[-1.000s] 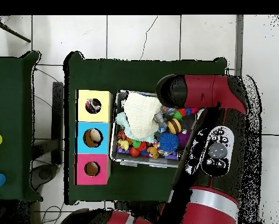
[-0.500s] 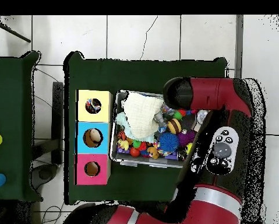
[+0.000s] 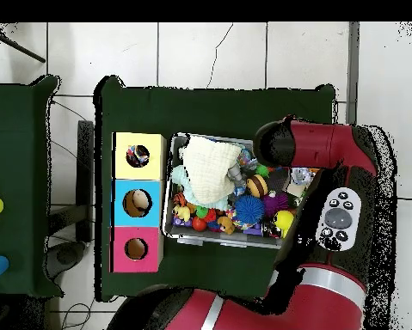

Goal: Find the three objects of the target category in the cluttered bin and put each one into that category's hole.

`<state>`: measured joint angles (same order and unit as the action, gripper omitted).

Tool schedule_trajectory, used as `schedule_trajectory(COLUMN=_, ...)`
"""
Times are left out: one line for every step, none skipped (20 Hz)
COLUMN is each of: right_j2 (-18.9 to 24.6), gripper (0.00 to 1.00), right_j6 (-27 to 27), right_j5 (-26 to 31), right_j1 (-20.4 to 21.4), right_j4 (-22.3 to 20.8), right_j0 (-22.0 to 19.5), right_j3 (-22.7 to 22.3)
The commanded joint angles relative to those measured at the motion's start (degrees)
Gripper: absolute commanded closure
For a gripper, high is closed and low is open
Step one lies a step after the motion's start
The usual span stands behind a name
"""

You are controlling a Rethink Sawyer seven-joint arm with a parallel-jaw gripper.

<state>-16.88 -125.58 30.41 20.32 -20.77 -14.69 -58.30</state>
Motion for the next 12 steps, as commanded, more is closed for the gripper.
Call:
schedule_trajectory(right_j2=3.24, gripper=0.00, right_j6=-8.58, right_j5=-2.71, right_j1=-3.55, right_j4=1.92, right_j0=-1.02, right_j3=-6.29)
schedule_trajectory(right_j2=3.66, gripper=0.00, right_j6=-8.04, right_j5=-2.78, right_j1=-3.65, right_j4=2.27, right_j0=-1.39, right_j3=-6.47)
schedule_trajectory(right_j2=3.73, gripper=0.00, right_j6=-7.90, right_j5=-3.02, right_j1=-3.72, right_j4=2.48, right_j0=-1.52, right_j3=-6.66)
schedule_trajectory(right_j2=3.63, gripper=0.00, right_j6=-8.08, right_j5=-3.51, right_j1=-3.98, right_j4=2.62, right_j0=-1.53, right_j3=-6.80)
schedule_trajectory(right_j2=3.52, gripper=0.00, right_j6=-8.26, right_j5=-3.73, right_j1=-4.19, right_j4=2.77, right_j0=-1.50, right_j3=-6.92)
schedule_trajectory(right_j2=3.42, gripper=0.00, right_j6=-8.44, right_j5=-3.95, right_j1=-4.40, right_j4=2.91, right_j0=-1.47, right_j3=-7.05)
schedule_trajectory(right_j2=3.42, gripper=0.00, right_j6=-8.32, right_j5=-3.93, right_j1=-4.59, right_j4=2.99, right_j0=-1.48, right_j3=-7.01)
schedule_trajectory(right_j2=3.72, gripper=0.00, right_j6=-7.81, right_j5=-3.31, right_j1=-4.80, right_j4=3.19, right_j0=-1.70, right_j3=-7.14)
schedule_trajectory(right_j2=3.68, gripper=0.00, right_j6=-7.73, right_j5=-2.99, right_j1=-4.85, right_j4=3.28, right_j0=-1.70, right_j3=-7.44)
schedule_trajectory(right_j2=3.64, gripper=0.00, right_j6=-7.66, right_j5=-2.68, right_j1=-4.89, right_j4=3.37, right_j0=-1.71, right_j3=-7.73)
schedule_trajectory(right_j2=3.55, gripper=0.00, right_j6=-7.73, right_j5=-2.76, right_j1=-4.93, right_j4=3.41, right_j0=-1.70, right_j3=-7.93)
schedule_trajectory(right_j2=3.88, gripper=0.00, right_j6=-7.12, right_j5=-2.18, right_j1=-4.86, right_j4=3.62, right_j0=-1.95, right_j3=-8.25)
